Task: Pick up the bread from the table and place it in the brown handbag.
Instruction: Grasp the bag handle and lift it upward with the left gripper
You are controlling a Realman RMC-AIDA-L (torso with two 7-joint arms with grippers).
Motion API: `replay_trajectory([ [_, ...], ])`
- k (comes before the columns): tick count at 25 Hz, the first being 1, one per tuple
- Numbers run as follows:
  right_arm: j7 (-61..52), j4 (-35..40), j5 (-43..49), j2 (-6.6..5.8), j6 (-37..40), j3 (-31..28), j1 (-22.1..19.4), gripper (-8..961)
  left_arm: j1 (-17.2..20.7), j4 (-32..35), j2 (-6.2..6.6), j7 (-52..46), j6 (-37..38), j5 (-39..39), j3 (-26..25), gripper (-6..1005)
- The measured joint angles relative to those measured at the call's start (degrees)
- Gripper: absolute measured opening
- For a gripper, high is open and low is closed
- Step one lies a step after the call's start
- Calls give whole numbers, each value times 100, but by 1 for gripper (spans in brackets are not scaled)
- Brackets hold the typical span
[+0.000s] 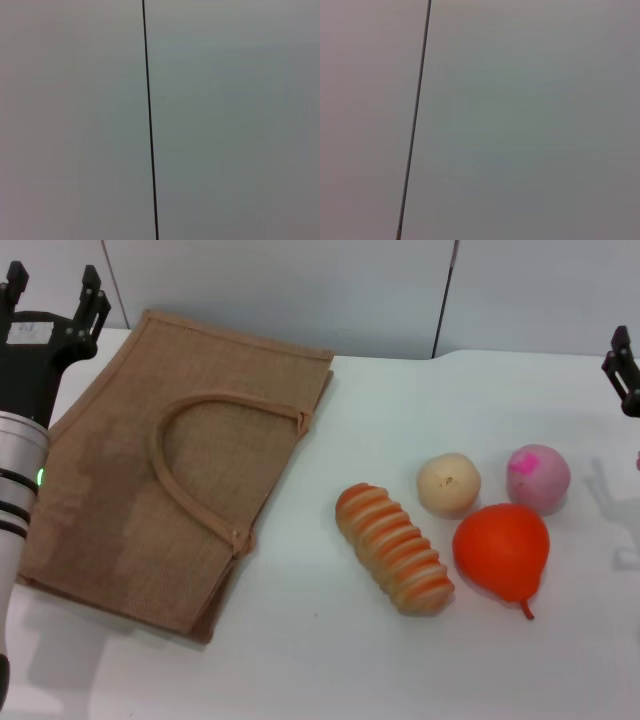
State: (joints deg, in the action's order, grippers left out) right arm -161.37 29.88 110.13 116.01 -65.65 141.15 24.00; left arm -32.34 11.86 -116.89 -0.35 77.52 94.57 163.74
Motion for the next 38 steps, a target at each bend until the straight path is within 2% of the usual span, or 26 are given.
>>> replay_trajectory([
  [13,0,-1,-3,0,0,0,0,891,5,24,3,-58,-1,11,-12,797],
  [17,0,-26,-7,0,21,-2,-13,891,2,-4,45,-753,-210,-127,13,796],
  [21,0,-61,-9,0,100,-10,-16,891,-55,-368,93,-1902,-496,-716,26,796],
  [22,0,-62,-9,0,114,-12,-16,891,-55,-368,93,-1902,-496,-716,26,796],
  [23,0,-62,-9,0,121,-13,-15,891,-108,-841,91,-2943,-528,-1213,27,796],
  [25,0,-62,-9,0,124,-13,-13,892,-135,-1072,91,-3528,-528,-1467,27,796],
  [30,0,-62,-9,0,124,-10,-17,892,-332,-2224,82,-5827,-477,-2570,26,796],
  [32,0,-62,-9,0,124,-13,-21,892,-476,-2817,84,-6966,-429,-3224,25,796],
  [38,0,-61,-8,0,124,-10,-14,892,-932,-4147,86,-9103,-531,-5000,26,797],
])
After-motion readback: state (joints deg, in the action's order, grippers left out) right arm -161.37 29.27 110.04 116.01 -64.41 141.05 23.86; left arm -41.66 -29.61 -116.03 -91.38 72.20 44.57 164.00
